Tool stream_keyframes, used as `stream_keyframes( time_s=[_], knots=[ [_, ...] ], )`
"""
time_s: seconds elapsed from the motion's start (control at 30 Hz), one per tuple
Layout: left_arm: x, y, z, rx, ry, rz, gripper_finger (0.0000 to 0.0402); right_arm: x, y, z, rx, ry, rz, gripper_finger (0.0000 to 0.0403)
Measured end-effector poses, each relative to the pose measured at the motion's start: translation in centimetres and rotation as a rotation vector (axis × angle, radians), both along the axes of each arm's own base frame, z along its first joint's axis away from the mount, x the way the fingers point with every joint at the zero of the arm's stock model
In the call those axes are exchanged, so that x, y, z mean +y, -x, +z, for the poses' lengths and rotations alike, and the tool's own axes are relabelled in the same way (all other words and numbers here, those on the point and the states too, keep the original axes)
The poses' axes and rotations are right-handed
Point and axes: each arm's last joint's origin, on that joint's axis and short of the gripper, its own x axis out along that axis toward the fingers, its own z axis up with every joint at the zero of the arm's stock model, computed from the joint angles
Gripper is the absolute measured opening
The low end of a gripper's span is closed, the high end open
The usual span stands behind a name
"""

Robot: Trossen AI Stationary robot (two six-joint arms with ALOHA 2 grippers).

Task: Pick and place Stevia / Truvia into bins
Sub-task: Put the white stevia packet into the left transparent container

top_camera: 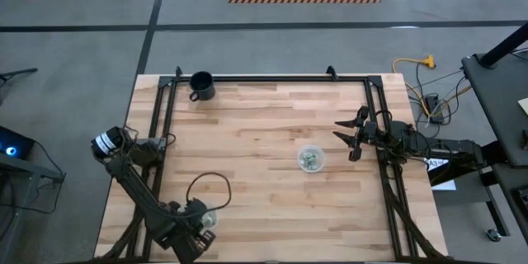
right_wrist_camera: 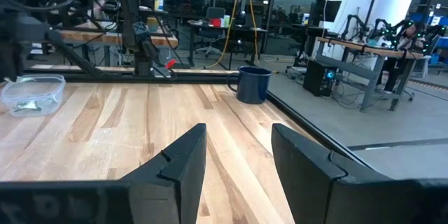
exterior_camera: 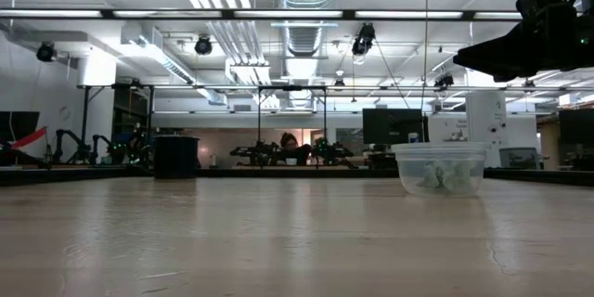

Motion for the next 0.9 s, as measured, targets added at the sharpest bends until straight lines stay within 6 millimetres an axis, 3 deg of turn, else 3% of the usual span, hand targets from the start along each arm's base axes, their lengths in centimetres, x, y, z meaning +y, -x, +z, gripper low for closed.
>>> stream_keyframes(
  time_s=[0.4,0.9],
  knots=[
    [-0.2,-0.1,-0.1,0.019,0.035,-0.033,0.0,0.0,0.0,0.0,0.0,0.0,0.0,0.0153],
    [-1.9,-1.5,0.5,-0.151,0.191,-0.061,0.0,0.0,0.0,0.0,0.0,0.0,0.0,0.0153]
  ],
)
